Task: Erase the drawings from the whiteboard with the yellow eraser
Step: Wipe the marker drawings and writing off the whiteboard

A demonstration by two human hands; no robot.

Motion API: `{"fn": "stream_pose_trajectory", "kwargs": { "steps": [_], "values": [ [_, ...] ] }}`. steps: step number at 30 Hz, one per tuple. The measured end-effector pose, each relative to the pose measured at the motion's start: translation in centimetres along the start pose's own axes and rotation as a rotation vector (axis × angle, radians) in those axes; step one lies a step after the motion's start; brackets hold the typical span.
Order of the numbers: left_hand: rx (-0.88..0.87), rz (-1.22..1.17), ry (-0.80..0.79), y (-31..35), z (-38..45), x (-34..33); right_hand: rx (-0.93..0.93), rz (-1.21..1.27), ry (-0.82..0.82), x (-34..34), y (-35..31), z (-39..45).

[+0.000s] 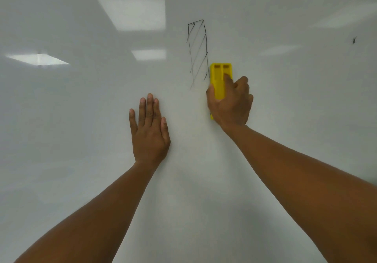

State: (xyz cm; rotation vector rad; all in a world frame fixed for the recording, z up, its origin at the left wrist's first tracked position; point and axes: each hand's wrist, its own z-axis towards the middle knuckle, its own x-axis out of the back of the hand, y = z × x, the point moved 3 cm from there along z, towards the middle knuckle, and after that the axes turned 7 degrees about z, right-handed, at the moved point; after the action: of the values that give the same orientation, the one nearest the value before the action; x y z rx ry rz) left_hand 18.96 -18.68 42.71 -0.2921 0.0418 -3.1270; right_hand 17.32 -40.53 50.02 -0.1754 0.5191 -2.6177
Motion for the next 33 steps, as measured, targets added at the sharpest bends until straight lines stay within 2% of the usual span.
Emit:
{"fn": "stream_pose_trajectory", "kwargs": {
  "steps": [4, 6, 8, 10, 11, 15, 18, 20, 21, 25, 28, 30, 31, 33],
  "values": [
    [-0.004, -0.002, 0.01, 0.0, 0.0, 0.0, 0.536, -0.093, -0.149, -0.7, -1.6, -1.8],
    [-0.007, 0.0, 0.017, 0.0, 0.1, 0.1, 0.669, -0.118, -0.181, -0.8, -1.9, -2.2],
    [-0.009, 0.0, 0.02, 0.0, 0.0, 0.1, 0.711, -0.133, -0.173, -0.9, -1.9, -2.2],
    [-0.01, 0.001, 0.016, -0.1, 0.0, 0.1, 0.674, -0.167, -0.14, -0.7, -1.6, -1.7],
    [-0.008, 0.001, 0.012, -0.1, 0.0, 0.0, 0.592, -0.183, -0.122, -0.5, -1.4, -1.2],
    [-0.004, 0.002, 0.003, 0.0, -0.1, 0.0, 0.014, -0.093, -0.027, 0.5, -0.1, 0.9],
    [-0.001, 0.007, 0.0, 0.0, -0.1, -0.1, -0.162, -0.013, 0.013, 0.3, -0.4, 1.4],
    [0.0, 0.003, -0.005, 0.0, -0.1, -0.1, -0.138, 0.023, 0.003, 0.0, -1.1, 0.9],
    [0.0, 0.0, -0.006, 0.0, -0.1, -0.1, -0.069, 0.031, -0.017, -0.1, -1.6, 0.6],
    [-0.006, 0.001, 0.006, 0.0, -0.1, 0.0, 0.438, -0.055, -0.163, -0.9, -3.6, -1.6],
    [-0.007, -0.003, 0.01, -0.1, -0.1, 0.0, 0.615, -0.085, -0.204, -1.1, -3.7, -2.0],
    [-0.008, -0.004, 0.012, -0.1, -0.1, 0.0, 0.603, -0.126, -0.172, -1.0, -3.4, -1.6],
    [-0.008, -0.004, 0.01, -0.1, -0.1, 0.0, 0.535, -0.138, -0.146, -0.8, -3.0, -1.1],
    [-0.009, -0.006, 0.007, -0.1, -0.2, -0.1, 0.244, -0.115, -0.089, -0.3, -1.6, 0.2]
  ]
}}
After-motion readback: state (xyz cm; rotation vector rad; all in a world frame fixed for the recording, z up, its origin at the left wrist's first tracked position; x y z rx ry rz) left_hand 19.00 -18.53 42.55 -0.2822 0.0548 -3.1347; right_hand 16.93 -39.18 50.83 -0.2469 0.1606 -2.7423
